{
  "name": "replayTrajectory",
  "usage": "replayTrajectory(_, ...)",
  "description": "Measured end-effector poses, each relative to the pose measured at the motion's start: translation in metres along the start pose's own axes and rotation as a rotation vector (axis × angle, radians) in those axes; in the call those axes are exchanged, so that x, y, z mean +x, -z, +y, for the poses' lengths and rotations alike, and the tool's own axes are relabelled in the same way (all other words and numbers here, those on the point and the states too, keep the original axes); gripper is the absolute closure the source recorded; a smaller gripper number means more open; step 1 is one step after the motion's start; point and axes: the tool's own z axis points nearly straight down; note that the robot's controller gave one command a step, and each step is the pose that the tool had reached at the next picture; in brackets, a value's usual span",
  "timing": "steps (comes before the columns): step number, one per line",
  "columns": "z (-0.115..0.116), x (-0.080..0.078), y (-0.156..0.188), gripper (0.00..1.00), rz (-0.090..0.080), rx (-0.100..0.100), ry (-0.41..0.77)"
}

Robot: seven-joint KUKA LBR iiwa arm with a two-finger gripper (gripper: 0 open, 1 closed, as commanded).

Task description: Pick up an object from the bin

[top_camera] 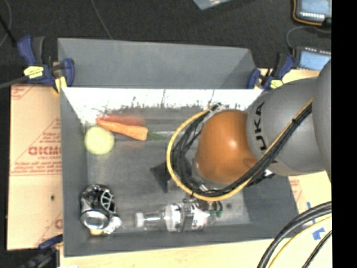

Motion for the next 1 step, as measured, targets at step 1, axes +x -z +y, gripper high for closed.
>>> replayTrajectory(1, -0.0001, -0.0021, 0.0039, 0.0, -0.008, -0.001, -0.003)
